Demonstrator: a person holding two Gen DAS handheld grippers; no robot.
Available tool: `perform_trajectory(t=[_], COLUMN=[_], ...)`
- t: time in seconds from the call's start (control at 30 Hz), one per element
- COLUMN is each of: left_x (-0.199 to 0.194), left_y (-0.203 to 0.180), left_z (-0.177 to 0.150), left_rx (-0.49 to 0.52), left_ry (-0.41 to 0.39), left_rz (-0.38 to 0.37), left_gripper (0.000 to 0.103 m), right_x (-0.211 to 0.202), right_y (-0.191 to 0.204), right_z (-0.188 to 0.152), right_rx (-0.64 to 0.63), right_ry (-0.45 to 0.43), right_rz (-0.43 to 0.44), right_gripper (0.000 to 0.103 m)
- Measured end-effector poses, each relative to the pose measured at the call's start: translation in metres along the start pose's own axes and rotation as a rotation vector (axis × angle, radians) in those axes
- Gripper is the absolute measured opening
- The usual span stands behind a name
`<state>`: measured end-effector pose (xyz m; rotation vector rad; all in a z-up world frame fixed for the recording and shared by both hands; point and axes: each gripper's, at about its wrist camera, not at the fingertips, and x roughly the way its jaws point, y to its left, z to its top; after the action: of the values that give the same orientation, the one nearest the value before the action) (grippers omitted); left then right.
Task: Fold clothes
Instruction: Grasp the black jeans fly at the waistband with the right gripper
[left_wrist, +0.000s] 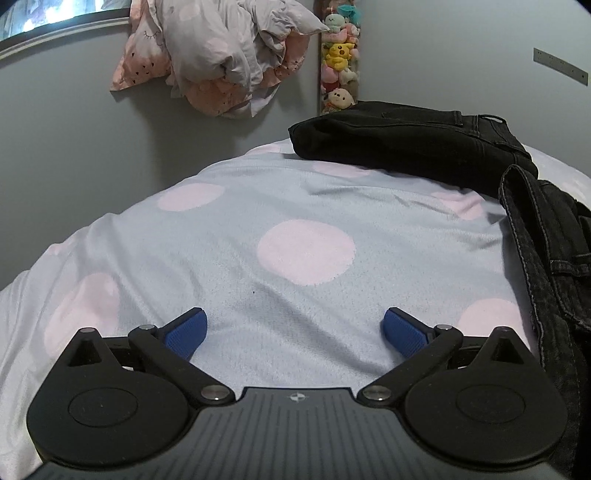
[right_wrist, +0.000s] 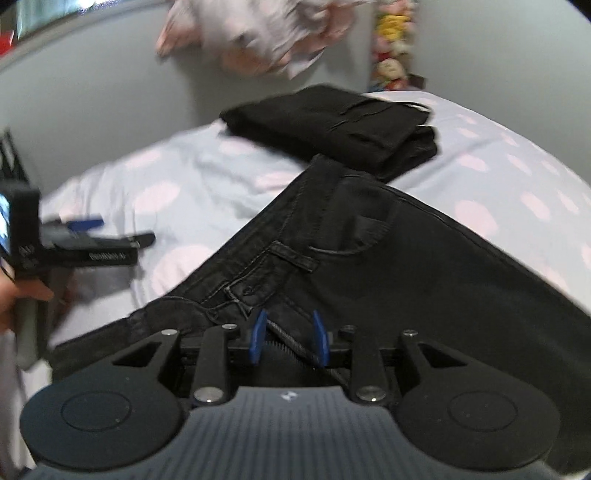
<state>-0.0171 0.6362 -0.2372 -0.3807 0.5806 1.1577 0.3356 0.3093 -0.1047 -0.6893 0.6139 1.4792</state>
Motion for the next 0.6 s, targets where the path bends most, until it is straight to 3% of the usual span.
perform_trajectory(t=[0.17,0.3,0.37,0.47,0.6], left_x=[-0.001,-0.003,-0.004,-0.001,-0.001], left_y=[-0.005,-0.005,-0.005,-0.001,0.000], left_z=[-0.003,-0.004,-0.004,-0.002,-0.003], left_rx=[0.001,0.002,0.007,0.006,0.000], left_ry=[-0.008,-0.013,-0.014,-0.011,-0.012], left_rz=[0.006,0.011,0.016,0.013,0.010], left_gripper=[0.103,0.103,0.103,0.103,0.103], right_x=[0.040,0.049,0.045,0.028,0.011], right_y=[0.020,0.031,0.029,0.021,-0.016], right_z=[0.007,0.001,-0.002,-0.004,0.006], right_rx=[-0.214,-0.270,-0.242,-0.169,0.140], right_ry=[0.143,0.145,0.115,0.023,-0.037], right_rz=[-0.038,-0.080,-0.084,-0.122,-0.070], right_gripper=[0.032,0.032,0.028,0.010,0.008])
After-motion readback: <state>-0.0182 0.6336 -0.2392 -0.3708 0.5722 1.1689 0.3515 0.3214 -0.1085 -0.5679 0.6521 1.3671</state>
